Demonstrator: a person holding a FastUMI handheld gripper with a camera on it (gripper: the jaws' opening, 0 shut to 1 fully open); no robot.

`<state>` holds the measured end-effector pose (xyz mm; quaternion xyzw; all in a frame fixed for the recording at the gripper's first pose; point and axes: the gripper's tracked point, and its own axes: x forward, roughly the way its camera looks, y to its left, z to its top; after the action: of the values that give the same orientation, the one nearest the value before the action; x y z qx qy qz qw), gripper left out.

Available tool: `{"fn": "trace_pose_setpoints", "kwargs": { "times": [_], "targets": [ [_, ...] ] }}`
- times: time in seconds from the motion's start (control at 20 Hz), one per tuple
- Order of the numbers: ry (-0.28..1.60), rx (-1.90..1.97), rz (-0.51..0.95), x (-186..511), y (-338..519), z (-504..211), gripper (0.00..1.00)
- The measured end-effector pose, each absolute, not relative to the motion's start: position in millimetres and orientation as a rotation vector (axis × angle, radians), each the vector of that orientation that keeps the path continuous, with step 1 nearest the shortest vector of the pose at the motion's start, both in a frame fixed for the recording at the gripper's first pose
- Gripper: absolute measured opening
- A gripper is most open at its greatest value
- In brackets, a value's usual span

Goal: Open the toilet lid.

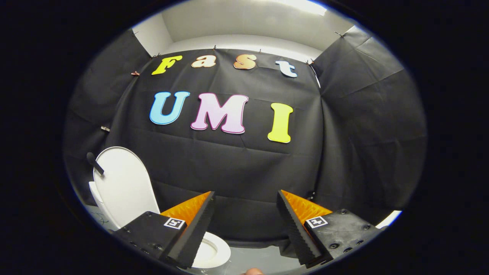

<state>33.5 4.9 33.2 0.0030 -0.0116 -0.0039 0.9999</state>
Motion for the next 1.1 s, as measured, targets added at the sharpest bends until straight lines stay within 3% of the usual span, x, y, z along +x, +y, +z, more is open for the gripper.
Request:
{"fn": "trace_pose_setpoints", "kwargs": {
  "times": [0.35,1.1],
  "targets": [
    [0.023,-0.016,0.093,40,44,16,0.99],
    [0.048,0.002,0.104,38,39,10,0.99]
  ]
}}
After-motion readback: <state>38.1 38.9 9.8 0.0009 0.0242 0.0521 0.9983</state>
